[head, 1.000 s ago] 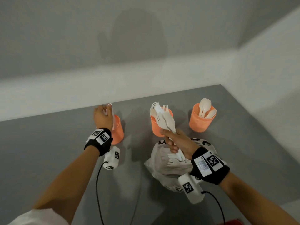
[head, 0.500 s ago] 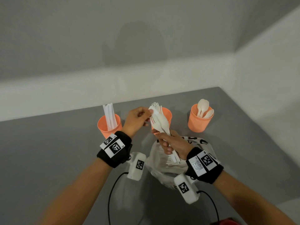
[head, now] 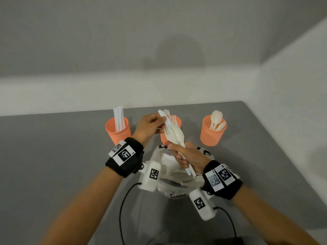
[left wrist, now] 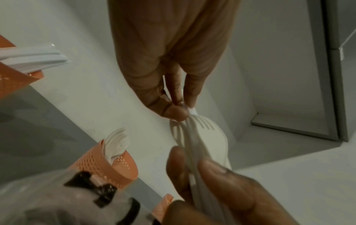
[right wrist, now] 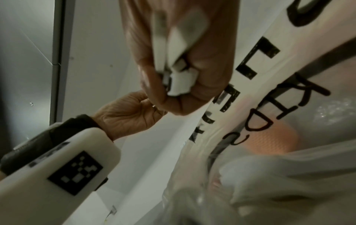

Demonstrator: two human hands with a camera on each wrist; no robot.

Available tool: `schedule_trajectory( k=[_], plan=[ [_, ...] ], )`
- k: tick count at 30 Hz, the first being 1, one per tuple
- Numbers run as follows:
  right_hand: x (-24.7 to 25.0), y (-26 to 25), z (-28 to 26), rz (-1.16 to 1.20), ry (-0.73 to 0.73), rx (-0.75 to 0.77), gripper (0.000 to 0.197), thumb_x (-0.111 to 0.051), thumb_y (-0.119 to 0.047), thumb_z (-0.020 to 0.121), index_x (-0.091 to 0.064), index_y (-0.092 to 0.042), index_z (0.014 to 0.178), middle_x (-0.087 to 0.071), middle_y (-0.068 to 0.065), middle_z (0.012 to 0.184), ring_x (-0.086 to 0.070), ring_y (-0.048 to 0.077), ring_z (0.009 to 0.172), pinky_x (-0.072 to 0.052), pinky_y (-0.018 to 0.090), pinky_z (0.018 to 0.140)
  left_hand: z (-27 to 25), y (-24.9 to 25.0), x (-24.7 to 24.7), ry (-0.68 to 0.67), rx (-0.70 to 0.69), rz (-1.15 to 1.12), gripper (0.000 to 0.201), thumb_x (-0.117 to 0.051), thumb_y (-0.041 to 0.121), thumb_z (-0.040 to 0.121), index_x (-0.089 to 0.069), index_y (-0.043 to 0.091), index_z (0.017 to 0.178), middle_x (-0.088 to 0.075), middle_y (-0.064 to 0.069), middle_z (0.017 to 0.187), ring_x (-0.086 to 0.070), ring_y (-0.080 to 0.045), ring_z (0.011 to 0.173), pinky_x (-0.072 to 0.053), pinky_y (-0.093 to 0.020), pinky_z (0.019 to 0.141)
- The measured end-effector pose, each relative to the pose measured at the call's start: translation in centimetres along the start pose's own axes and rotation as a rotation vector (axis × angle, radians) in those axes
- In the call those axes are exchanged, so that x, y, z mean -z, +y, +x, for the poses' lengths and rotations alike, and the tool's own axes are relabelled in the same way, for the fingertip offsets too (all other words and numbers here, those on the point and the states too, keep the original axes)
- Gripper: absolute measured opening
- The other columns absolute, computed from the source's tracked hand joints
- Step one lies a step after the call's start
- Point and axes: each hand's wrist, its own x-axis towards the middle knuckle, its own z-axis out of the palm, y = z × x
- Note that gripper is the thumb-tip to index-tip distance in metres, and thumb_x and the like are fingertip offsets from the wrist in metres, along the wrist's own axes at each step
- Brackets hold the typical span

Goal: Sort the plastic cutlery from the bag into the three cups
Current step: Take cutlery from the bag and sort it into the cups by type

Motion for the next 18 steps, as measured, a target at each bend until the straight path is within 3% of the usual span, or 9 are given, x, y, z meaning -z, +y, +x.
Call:
schedule_trajectory(
  k=[5,8,10,14,18],
  plan=[
    [0.9,0.1,-0.8,0.023,-0.024,0.021,0.011,-0.046,-0.015,0.096,-0.057,-0.017,0.092,-0.039,-0.009,0.044,-0.027,0.002,0.030,-0.021,0.013,0.031,-0.8,-0.3,-1.0,0.004,0.019,0.033,0.014,-0.051,0.008,0.092,-0.057,0.009,0.080,-0.062,-0.010,0.085,-0.058,-0.015,0.072,-0.053,-0.015,0.061],
    [1.5,-0.2,-1.2,-0.028,-0.030,0.060,0.011,-0.049,-0.017,0.095,-0.053,-0.018,0.085,-0.040,-0.007,0.049,-0.028,0.002,0.033,-0.024,0.013,0.032,-0.6,0.2,-1.4,0.117,0.002,-0.008,0.018,-0.044,0.011,0.096,-0.054,0.011,0.081,-0.059,-0.006,0.079,-0.055,-0.013,0.066,-0.052,-0.014,0.054],
    [2.0,-0.2,-1.1,-0.094,-0.043,0.087,0.007,-0.049,-0.018,0.095,-0.052,-0.017,0.089,-0.040,-0.006,0.052,-0.028,0.002,0.034,-0.023,0.014,0.033,-0.2,0.5,-1.6,0.202,0.008,-0.063,0.020,-0.040,0.013,0.098,-0.051,0.013,0.081,-0.059,-0.006,0.079,-0.056,-0.013,0.065,-0.051,-0.014,0.051],
    [2.5,0.1,-1.1,-0.134,-0.074,0.085,0.008,-0.047,-0.018,0.096,-0.052,-0.014,0.101,-0.041,-0.007,0.052,-0.028,0.002,0.034,-0.022,0.014,0.033,-0.1,0.5,-1.6,0.248,0.018,-0.125,0.004,-0.043,0.011,0.096,-0.046,0.011,0.099,-0.060,-0.006,0.085,-0.059,-0.015,0.070,-0.054,-0.016,0.053],
    [2.7,0.2,-0.8,-0.123,-0.107,0.055,0.008,-0.045,-0.019,0.097,-0.052,-0.017,0.099,-0.039,-0.009,0.049,-0.028,0.002,0.035,-0.022,0.014,0.034,-0.3,0.1,-1.2,0.162,0.046,-0.041,0.024,-0.048,0.008,0.094,-0.039,0.011,0.116,-0.059,-0.008,0.089,-0.059,-0.016,0.067,-0.056,-0.020,0.056]
  ],
)
